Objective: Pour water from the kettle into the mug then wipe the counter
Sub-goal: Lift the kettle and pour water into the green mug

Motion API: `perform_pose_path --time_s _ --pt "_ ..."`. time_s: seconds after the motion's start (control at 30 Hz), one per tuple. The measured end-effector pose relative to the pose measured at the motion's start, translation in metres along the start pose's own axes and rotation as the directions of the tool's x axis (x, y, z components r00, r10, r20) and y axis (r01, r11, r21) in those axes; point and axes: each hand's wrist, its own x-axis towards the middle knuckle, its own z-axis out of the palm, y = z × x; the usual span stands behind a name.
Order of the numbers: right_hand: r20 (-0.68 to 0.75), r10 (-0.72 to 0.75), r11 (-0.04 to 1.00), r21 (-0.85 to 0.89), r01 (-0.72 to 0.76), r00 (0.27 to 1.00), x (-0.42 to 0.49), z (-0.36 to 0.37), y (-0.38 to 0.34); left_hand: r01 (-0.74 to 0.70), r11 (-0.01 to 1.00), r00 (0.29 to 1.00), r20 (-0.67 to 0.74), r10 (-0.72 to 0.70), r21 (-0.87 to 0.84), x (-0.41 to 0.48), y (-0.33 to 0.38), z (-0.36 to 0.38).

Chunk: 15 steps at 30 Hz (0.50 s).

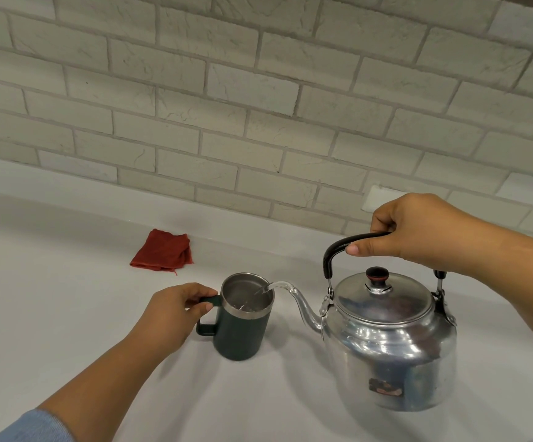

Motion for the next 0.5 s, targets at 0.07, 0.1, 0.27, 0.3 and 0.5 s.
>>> perform_pose_path --time_s 0.07,0.1,0.27,0.3,0.5 --pt "-0.004 -0.001 1.000 -0.021 0.000 1.000 -0.0003 -0.0006 -0.0003 0.004 1.000 1.000 0.000 -0.004 -0.003 0.0004 -0.0001 0.0002" --pt "-0.007 -0.001 1.000 -0.029 0.000 1.000 -0.0005 -0.0008 -0.0004 0.009 1.000 1.000 0.000 -0.009 -0.003 0.0008 0.0000 0.0004" --pt "-0.005 0.003 0.999 -0.036 -0.003 1.000 -0.0008 -0.0015 -0.0016 0.012 1.000 1.000 -0.001 -0.012 -0.001 0.0018 -0.0016 0.0009" --pt "-0.002 0.004 0.999 -0.035 -0.004 1.000 -0.0009 -0.0014 -0.0014 0.011 1.000 1.000 -0.001 -0.011 -0.002 0.0019 -0.0017 0.0010" --pt "0.000 0.007 0.999 -0.040 -0.007 1.000 -0.0006 -0.0001 -0.0017 0.014 1.000 1.000 -0.001 -0.014 0.004 0.0031 -0.0017 0.0016"
